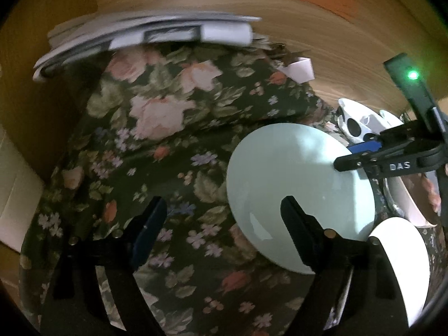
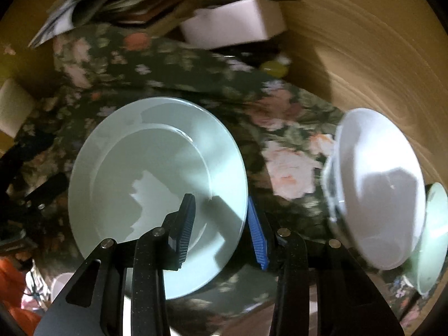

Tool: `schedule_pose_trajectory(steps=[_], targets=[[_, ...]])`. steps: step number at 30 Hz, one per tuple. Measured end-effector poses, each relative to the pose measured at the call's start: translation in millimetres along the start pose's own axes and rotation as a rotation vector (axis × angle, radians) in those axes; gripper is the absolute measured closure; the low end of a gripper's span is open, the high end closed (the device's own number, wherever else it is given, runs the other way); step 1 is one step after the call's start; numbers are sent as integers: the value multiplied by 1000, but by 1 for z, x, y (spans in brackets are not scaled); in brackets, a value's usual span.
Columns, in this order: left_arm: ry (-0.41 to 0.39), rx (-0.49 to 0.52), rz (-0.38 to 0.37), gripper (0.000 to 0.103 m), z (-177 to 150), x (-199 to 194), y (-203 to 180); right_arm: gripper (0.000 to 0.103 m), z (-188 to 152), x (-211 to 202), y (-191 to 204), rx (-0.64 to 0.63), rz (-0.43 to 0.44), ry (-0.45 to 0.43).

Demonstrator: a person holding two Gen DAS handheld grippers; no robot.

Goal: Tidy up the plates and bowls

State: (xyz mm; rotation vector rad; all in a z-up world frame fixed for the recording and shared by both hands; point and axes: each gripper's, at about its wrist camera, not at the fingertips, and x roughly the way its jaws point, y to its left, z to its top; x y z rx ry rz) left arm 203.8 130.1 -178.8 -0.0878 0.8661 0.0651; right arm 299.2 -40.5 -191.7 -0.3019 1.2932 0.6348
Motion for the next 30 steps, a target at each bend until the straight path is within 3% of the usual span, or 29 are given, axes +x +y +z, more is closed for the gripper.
schedule_pose_trajectory(steps=[3,7,13,17,23,30], targets=[[25,-32,8,28,-7,-1,13,68,-3,-1,17,-31,2,-11],[53,-58,16,35,-16,-2,25,68,-7,-1,34,-33,86,-9],[88,-77,19,47,-23,0,36,68,-17,3,53,-57,75,-9],[84,-71,8,49,-23,1,37,68,-15,7,44,-23,107,19],[75,-37,-17,54,-24,5,27,68,-22,9,57,-25,83,-8],[63,-47,-14,55,-19,2,27,70,-17,-7,53,-5,79,-86]])
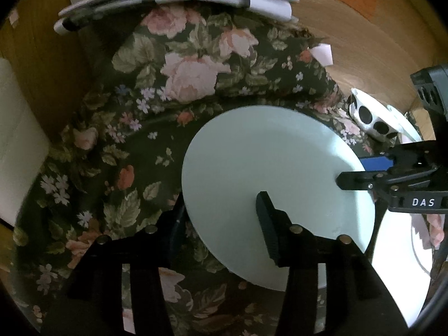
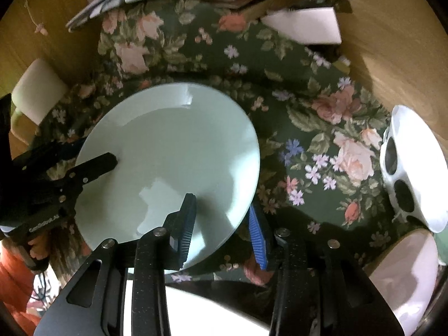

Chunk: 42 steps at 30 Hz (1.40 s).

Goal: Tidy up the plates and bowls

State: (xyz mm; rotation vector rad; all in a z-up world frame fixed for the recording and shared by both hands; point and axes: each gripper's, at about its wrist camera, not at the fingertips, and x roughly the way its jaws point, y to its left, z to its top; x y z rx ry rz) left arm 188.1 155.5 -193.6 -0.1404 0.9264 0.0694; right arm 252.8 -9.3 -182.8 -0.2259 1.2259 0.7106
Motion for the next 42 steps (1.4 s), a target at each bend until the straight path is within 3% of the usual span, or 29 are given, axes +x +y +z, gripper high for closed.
schedule_pose_trajectory(steps=[9,27,42], targets=[[-82,9,12,55,11,-31,0,71,9,-31,-5,-8,33,-117],[-165,51,-4,55,-3,-88,-33,72,-40,-89,4,14,18,-263],[-184,102,-34,55,-32,-121,-70,72,-92,-119,3,60,3,-309]])
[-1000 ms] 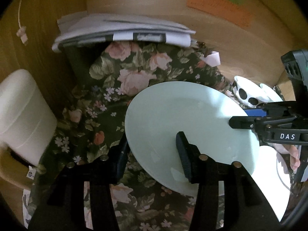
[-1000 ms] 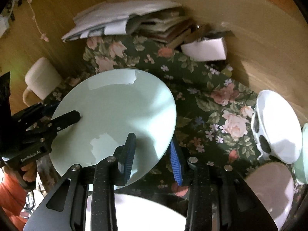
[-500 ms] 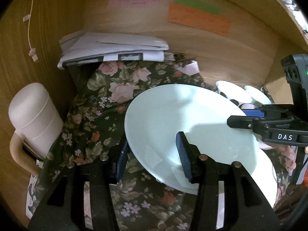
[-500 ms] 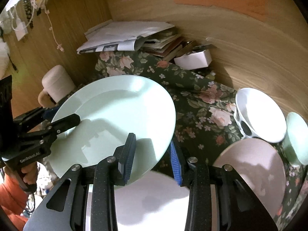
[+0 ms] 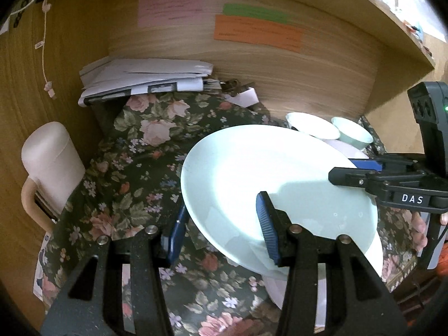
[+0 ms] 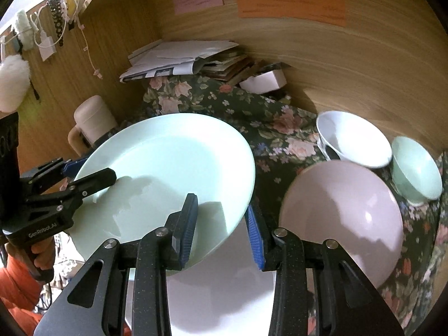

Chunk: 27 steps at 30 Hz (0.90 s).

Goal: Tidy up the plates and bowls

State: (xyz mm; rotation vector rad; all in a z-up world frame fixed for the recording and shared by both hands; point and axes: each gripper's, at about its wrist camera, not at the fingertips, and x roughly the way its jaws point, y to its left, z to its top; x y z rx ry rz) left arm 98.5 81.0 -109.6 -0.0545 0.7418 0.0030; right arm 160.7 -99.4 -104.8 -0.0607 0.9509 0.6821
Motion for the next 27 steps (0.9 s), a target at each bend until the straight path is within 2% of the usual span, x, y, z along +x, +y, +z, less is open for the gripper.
schedule_pose_trajectory(steps=[12,27], targets=[[21,24,-35,55,-23,-5,-27,71,-38,-18,-14,86,-8,-11],[85,22,-68,55,-52,3,-39,71,-74,-21,-17,149,-19,10]])
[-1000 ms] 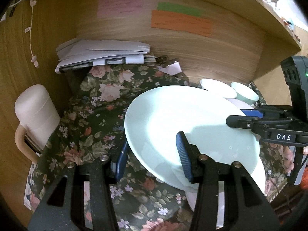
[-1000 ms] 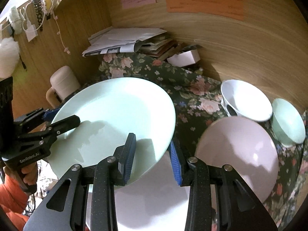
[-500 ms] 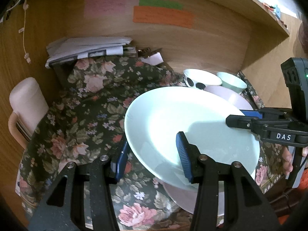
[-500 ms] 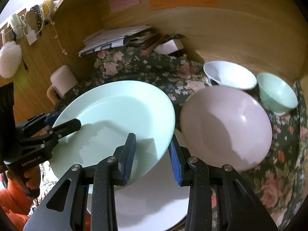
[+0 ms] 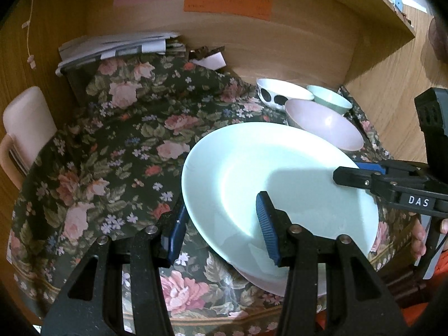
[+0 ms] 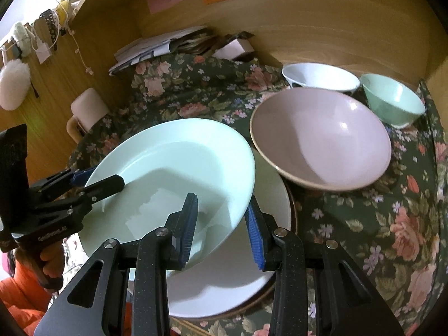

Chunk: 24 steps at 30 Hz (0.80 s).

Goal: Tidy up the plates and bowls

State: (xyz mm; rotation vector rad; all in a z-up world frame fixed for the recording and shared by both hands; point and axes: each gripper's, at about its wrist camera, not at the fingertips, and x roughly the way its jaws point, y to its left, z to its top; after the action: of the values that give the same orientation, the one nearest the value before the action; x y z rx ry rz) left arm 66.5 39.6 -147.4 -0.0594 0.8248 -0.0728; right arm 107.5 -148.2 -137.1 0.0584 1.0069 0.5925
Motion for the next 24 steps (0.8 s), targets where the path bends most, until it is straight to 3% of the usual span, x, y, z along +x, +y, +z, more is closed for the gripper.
schedule_pose_trajectory(steps=[24], targets=[[61,2,-15,55,-13,21,-7,71,-20,-2,-8,39,-17,37]])
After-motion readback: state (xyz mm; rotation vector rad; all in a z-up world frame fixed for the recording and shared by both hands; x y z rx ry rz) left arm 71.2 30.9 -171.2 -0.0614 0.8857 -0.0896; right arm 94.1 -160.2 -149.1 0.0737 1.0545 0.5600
